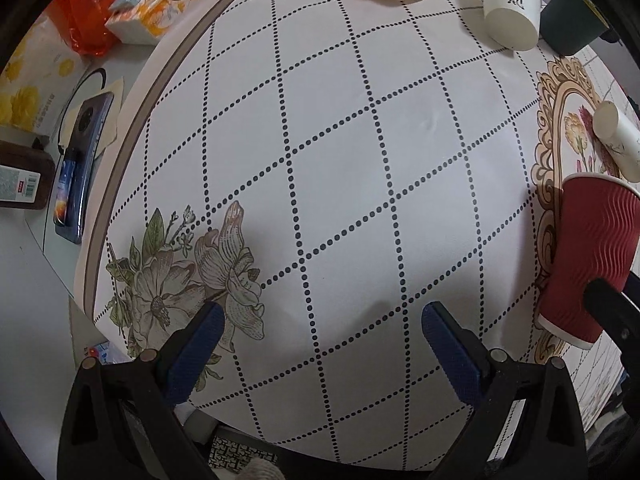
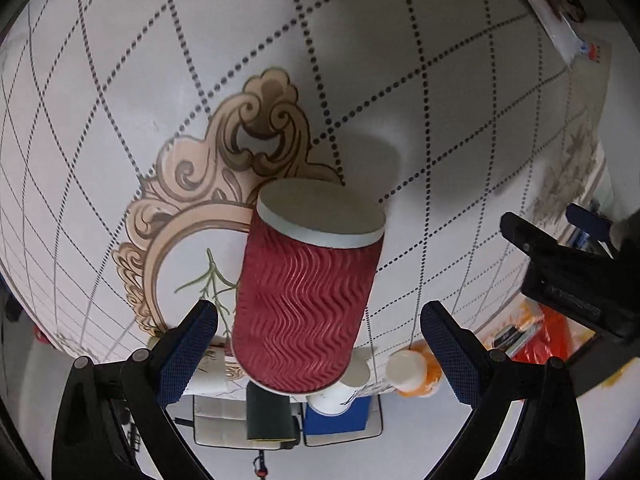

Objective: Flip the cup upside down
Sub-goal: 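Rotate the right tool to turn the red cup upside down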

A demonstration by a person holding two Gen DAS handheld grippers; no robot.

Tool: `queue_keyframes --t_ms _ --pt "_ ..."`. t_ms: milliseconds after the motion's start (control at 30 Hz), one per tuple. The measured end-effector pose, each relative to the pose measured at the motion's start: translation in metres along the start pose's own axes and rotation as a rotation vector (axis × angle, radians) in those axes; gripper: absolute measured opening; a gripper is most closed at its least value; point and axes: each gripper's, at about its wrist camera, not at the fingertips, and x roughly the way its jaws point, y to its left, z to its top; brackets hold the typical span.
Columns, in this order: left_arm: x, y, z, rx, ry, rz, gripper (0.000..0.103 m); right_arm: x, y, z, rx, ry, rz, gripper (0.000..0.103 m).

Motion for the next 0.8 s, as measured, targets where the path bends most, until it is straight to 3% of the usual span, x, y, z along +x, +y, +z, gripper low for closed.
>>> queue_keyframes --t_ms 333,533,800 --pt "0.016 0.011 0.0 0.006 0.013 -0.002 0.102 0.036 0.002 -0.013 -0.045 -0.011 0.007 0.099" --pt "0.019 0.013 0.006 0.017 0.015 -0.009 0.102 0.051 -0.005 -0.021 -0.004 -0.005 0.028 0.079" --pt "0.008 0.004 0.01 0.034 0.017 -0.014 0.102 0.055 -0.02 -0.023 0.089 -0.007 0.062 0.078"
